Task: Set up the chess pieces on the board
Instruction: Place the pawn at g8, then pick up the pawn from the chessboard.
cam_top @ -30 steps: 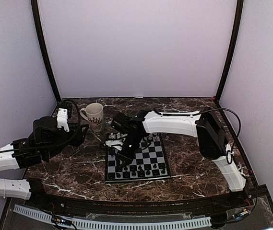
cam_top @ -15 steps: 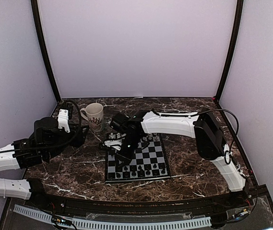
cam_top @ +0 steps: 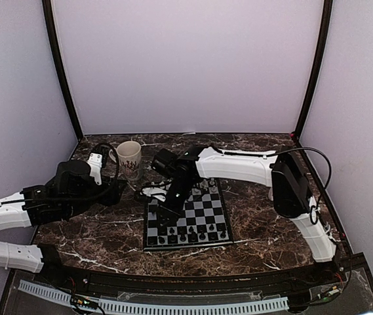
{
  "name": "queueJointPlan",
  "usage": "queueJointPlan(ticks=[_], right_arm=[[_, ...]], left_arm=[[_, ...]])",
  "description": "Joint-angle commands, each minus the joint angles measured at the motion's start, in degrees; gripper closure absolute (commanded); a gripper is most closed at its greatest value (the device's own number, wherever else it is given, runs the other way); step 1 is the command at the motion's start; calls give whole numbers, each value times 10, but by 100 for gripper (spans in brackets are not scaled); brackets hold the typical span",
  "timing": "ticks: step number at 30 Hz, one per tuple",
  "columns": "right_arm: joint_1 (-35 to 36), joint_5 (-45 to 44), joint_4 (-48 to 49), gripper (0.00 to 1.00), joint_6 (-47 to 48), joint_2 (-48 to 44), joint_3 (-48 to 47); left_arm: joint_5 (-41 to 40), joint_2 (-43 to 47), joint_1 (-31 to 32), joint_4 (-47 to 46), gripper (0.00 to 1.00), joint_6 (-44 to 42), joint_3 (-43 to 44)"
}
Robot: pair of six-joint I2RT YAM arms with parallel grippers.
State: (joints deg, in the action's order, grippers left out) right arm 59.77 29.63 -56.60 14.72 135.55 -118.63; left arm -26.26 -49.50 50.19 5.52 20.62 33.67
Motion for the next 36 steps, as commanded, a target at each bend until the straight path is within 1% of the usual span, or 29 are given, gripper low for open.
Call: queueJointPlan(ticks=[1, 2, 4, 7, 9, 12, 15, 17, 18, 21, 25, 29, 36], right_arm=[[-31, 21, -4, 72, 21, -89, 44], [-42, 24, 0, 72, 25, -103, 57], [-69, 36, 17, 73, 33, -142, 115], [-112, 60, 70, 74, 47, -215, 226], [-139, 74, 100, 74, 58, -268, 289], [-181, 105, 134, 74, 81, -322, 374], [-218, 154, 183, 74, 102, -375, 465], [-232, 190, 211, 73, 106, -397, 512], [-233, 196, 208, 73, 117, -402, 520], [-235, 198, 183, 74, 139, -396, 506], [-236, 199, 157, 76, 179, -389, 495], [-236, 177, 162, 76, 179, -391, 500], [-235, 171, 158, 77, 182, -387, 497]], left_arm=[[46, -28, -17, 99, 37, -6, 58], [63, -37, -20, 112, 37, -15, 67], [106, -57, -30, 133, 37, -37, 84], [185, -105, -54, 171, 39, -68, 112], [203, -147, -58, 196, 41, -82, 136], [240, -186, -63, 203, 44, -111, 159], [298, -224, -75, 196, 44, -155, 174], [315, -259, -77, 209, 45, -176, 194], [325, -276, -78, 217, 45, -188, 206], [338, -325, -78, 233, 46, -220, 237], [349, -377, -79, 240, 45, -259, 262], [361, -417, -79, 247, 45, -290, 283], [357, -478, -80, 243, 53, -335, 300]])
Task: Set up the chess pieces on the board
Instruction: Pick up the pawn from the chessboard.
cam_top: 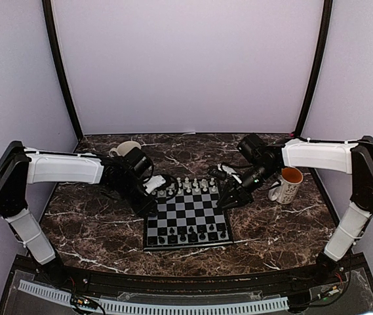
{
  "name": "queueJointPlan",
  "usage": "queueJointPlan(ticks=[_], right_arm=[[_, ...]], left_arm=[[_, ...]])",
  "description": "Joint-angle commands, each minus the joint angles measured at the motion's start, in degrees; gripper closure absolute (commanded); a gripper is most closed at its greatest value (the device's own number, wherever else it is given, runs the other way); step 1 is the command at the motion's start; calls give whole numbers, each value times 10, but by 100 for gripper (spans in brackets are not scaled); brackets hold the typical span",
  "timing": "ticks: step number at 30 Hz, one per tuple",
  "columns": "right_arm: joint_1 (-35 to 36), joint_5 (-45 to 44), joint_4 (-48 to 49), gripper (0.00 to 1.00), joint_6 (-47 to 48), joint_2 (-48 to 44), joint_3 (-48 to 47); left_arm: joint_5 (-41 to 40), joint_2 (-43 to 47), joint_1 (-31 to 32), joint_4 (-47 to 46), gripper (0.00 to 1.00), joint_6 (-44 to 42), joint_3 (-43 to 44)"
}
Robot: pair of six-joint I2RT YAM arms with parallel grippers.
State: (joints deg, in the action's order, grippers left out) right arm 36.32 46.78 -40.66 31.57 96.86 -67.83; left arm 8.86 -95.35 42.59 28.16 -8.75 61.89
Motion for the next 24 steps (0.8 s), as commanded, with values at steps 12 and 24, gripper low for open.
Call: queueJointPlan(ticks=[12, 24], right_arm=[[-1, -1, -9, 77, 19, 14, -14], [-1, -1, -16, 77, 20, 24, -19]], left_arm=[[-4, -70, -6, 14, 64, -69, 38], [-36, -84, -5, 35, 75, -60, 41]])
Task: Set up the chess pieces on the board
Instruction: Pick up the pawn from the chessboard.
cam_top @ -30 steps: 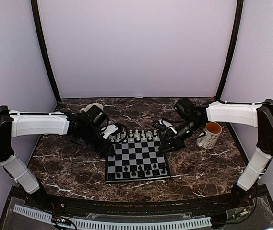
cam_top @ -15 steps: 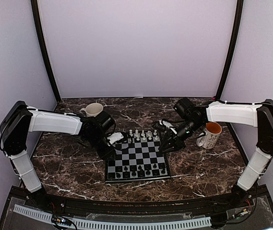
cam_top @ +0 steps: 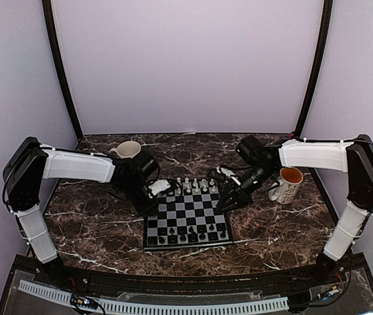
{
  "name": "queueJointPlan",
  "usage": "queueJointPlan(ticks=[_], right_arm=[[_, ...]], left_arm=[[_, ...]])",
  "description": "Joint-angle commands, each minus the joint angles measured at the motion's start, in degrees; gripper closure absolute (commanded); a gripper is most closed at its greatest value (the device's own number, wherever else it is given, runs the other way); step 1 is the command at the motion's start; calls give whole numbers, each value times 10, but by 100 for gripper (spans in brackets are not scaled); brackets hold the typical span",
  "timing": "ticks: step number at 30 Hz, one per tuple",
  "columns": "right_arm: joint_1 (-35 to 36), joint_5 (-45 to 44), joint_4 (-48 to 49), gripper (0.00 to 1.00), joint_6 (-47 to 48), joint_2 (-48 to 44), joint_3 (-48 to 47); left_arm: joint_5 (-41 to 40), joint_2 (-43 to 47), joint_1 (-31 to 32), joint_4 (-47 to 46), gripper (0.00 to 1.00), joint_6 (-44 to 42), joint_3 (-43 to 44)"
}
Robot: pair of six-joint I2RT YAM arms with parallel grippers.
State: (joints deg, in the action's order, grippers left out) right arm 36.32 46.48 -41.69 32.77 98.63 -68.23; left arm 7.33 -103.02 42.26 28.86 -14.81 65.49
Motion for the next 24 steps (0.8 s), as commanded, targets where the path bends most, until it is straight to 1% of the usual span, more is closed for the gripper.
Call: queueJointPlan(ticks=[1, 6, 9, 12, 24], right_arm=[[-1, 3, -7, 77, 8, 7, -16], [-1, 3, -8, 77, 7, 7, -17], [-1, 3, -8, 77, 5, 6, -18], [-1, 3, -8, 77, 5, 7, -18], [-1, 6, -9, 77, -5, 10, -25]], left_arm=[[-26, -8, -2, 31, 76, 2, 5], [-55, -9, -2, 50, 77, 5, 6], [-62, -1, -2, 46, 73, 5, -1], [-65, 4, -2, 44, 72, 6, -6], [-42, 11, -1, 38, 82, 9, -12]])
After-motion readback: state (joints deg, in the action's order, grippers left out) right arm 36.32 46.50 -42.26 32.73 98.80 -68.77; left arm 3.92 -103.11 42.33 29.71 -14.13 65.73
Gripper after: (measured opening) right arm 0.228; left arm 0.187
